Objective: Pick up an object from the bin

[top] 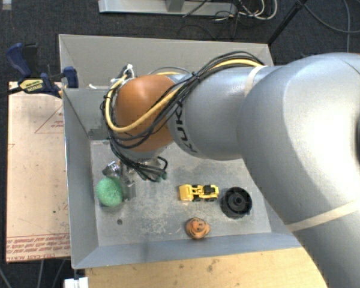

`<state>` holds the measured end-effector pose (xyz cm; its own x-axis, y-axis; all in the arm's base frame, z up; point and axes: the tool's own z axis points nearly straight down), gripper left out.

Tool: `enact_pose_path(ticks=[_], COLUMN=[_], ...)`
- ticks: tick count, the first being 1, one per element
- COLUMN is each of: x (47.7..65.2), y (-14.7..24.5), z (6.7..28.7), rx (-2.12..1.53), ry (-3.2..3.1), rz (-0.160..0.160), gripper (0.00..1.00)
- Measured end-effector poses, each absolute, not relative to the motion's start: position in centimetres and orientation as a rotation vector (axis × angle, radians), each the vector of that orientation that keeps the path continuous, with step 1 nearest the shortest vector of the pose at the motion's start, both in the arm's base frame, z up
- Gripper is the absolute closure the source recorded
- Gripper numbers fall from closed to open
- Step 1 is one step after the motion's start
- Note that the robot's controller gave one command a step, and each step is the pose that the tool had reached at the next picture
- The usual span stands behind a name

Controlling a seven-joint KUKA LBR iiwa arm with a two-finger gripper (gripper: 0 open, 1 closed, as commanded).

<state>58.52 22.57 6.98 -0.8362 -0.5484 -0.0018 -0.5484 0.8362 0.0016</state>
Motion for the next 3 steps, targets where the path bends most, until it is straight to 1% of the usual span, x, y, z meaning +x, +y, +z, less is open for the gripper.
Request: enact_pose_path(ticks=[1, 2, 3], x=[58.9, 58.9, 58.6], y=[23.1, 22.7, 23.0], z=[11.1, 16.4, 20.1], rx=[-0.912, -0.929, -0.938], ry=[3.012, 2.997, 3.003], rz=[0.002, 0.003, 0.002], gripper=[1.0, 1.0, 1.0])
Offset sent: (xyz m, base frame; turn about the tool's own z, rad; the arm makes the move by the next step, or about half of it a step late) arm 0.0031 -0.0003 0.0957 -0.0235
